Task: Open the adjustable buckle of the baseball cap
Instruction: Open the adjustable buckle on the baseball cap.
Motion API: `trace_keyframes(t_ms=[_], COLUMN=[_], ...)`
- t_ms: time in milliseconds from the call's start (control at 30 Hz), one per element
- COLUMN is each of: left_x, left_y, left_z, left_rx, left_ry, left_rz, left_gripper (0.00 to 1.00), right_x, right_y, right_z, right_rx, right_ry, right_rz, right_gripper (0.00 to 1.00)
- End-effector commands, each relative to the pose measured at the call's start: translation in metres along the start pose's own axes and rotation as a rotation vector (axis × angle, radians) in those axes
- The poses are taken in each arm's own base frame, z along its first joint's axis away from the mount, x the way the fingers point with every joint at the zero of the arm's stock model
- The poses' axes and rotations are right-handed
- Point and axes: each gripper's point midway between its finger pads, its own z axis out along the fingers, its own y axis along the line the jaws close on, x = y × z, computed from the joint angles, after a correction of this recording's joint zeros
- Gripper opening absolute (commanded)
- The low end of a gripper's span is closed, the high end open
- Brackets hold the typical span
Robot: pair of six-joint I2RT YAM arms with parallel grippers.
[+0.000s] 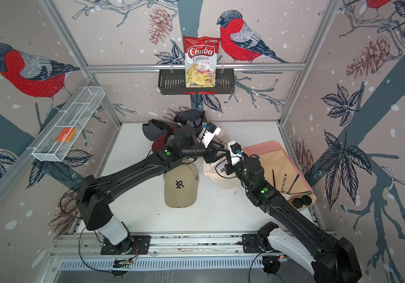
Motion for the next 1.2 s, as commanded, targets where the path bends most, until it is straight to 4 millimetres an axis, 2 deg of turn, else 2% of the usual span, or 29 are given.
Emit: trace_keyframes(t_ms=[0,100,167,300,400,567,800,933,1067,1167], left_x=[0.0,0.005,0.007,0.006,0.002,-0.007,-0.028,-0.031,-0.027,-0.028], left_y=[-0.007,-0.005,-0.002,0.002,0.002,0.003,0.007,0.013,0.014,0.014], left_z=[0.003,0.007,0.008,0.007,0.005,-0.001,-0.021,-0.028,-0.026,-0.027], left_rx=[0.048,0.046,0.038,0.011,0.002,-0.018,-0.067,-0.103,-0.092,-0.096], left_ry=[0.008,0.024,0.031,0.024,0.007,-0.033,-0.125,-0.157,-0.153,-0.158], left_rz=[-0.002,-0.007,-0.008,0.0,0.008,0.017,0.027,0.02,0.003,0.004], left_gripper=[0.51,0.49,0.43,0.15,0.0,0.0,0.0,0.0,0.0,0.28], right_x=[-0.01,-0.011,-0.011,-0.009,-0.006,-0.003,0.005,0.004,0.001,-0.005], right_y=[0.001,0.002,0.002,0.002,0.002,0.001,0.001,0.001,0.002,0.001], right_z=[0.0,0.001,0.001,0.001,0.001,0.001,0.0,0.0,0.001,0.003], right_rx=[-0.005,-0.006,-0.004,-0.003,-0.003,0.0,0.003,0.006,-0.003,-0.002], right_ry=[-0.029,-0.03,-0.029,-0.025,-0.019,-0.01,0.011,0.01,0.008,0.005], right_rz=[-0.016,-0.019,-0.02,-0.019,-0.013,-0.004,0.035,0.06,0.075,0.096], right_gripper=[0.0,0.0,0.0,0.0,0.0,0.0,0.0,0.0,0.0,0.0])
